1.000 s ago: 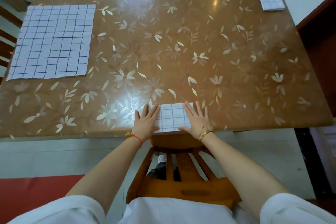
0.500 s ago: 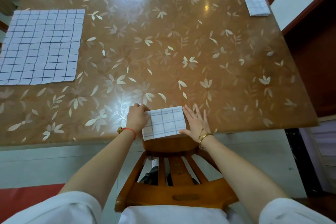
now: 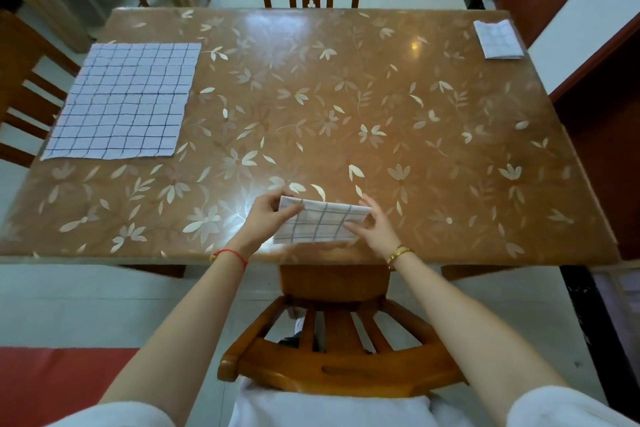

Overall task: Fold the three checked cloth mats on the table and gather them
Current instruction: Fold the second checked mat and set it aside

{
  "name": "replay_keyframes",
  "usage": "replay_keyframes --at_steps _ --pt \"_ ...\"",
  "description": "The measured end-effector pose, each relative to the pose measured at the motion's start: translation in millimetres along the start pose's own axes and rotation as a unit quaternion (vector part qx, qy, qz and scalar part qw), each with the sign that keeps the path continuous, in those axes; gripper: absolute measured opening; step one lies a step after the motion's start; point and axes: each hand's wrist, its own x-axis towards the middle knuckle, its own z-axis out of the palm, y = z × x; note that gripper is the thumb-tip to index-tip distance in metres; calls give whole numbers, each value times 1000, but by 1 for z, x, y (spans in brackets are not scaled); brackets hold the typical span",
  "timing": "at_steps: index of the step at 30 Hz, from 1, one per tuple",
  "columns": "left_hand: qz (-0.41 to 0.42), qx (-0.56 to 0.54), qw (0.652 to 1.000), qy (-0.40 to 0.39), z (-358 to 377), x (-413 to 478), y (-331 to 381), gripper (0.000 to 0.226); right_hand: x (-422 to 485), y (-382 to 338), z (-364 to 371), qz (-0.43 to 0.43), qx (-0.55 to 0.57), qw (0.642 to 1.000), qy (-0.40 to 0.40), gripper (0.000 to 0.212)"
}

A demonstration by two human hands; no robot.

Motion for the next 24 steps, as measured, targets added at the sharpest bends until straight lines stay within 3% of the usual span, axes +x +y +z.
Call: replay_keyframes --at_steps 3,5,9,11,18,24 --pt "11 -63 998 8 -2 -17 18 5 -11 -17 -5 5 102 994 -25 35" --pt "11 -98 995 25 -1 -28 30 7 -24 -32 -10 7 147 989 -27 14" --pt "-4 -151 985 84 4 -48 50 16 -49 -54 -20 -29 196 980 -26 26" --pt "-19 -169 981 92 7 -56 58 20 -64 -60 -23 -52 205 977 -12 23" --pt "-42 -217 975 27 30 -89 84 36 -128 -71 -36 -132 211 964 96 9" --pt "-40 -227 971 -58 45 -118 99 49 -200 -69 -42 -136 202 947 208 16"
